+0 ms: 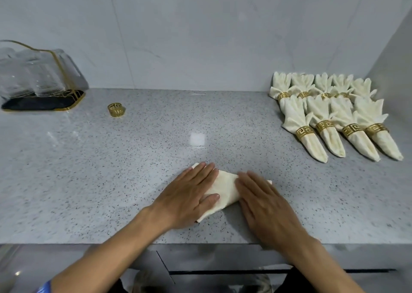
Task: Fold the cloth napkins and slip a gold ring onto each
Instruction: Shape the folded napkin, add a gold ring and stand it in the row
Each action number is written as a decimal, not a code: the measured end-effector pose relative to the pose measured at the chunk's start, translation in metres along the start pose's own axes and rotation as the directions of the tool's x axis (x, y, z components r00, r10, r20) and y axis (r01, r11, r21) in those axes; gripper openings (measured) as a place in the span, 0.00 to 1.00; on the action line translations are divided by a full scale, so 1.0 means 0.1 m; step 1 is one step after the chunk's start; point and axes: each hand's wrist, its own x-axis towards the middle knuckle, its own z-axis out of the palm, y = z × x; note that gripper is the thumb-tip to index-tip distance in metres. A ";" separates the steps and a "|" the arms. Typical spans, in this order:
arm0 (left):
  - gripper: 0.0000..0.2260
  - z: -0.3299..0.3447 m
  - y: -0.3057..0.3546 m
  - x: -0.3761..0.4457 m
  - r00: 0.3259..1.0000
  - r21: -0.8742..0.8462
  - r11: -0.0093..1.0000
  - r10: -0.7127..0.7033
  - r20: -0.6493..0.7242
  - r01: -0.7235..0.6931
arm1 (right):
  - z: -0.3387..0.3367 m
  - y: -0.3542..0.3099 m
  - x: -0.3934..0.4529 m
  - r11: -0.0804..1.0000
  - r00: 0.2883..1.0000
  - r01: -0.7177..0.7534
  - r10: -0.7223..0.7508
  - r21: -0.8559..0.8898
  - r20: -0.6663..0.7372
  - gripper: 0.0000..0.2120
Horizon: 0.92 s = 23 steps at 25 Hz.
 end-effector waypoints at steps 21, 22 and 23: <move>0.14 -0.32 0.01 0.02 0.968 -0.563 0.812 -0.237 -0.080 0.153 | -0.10 0.10 0.35 0.966 0.991 -0.066 0.092 0.251 -0.092 0.12; 0.13 -0.35 -0.04 0.10 0.953 -0.652 0.729 -0.300 -0.028 0.210 | -0.13 0.12 0.38 0.945 0.991 -0.087 0.113 0.316 -0.064 0.12; 0.12 -0.38 -0.09 0.18 0.934 -0.719 0.642 -0.356 0.029 0.267 | -0.16 0.16 0.40 0.916 0.988 -0.121 0.150 0.381 -0.045 0.12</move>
